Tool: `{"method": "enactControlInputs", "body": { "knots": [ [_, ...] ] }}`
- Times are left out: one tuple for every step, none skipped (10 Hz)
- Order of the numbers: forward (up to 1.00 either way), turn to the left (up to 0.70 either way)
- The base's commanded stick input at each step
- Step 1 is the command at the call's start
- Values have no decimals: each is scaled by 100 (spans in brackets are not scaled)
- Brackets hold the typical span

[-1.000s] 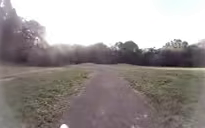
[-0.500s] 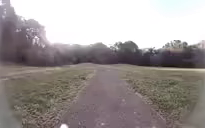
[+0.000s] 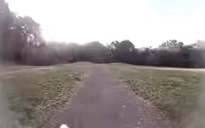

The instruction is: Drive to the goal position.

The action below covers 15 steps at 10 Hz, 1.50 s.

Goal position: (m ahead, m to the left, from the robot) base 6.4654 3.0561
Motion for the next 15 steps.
{"method": "enactControlInputs", "body": {
  "knots": [
    [50,0],
    [50,0],
    [50,0],
    [50,0],
    [50,0],
    [50,0],
    [50,0],
    [50,0],
    [50,0],
    [50,0],
    [50,0],
    [50,0],
    [50,0],
    [50,0],
    [50,0]
  ]
}}
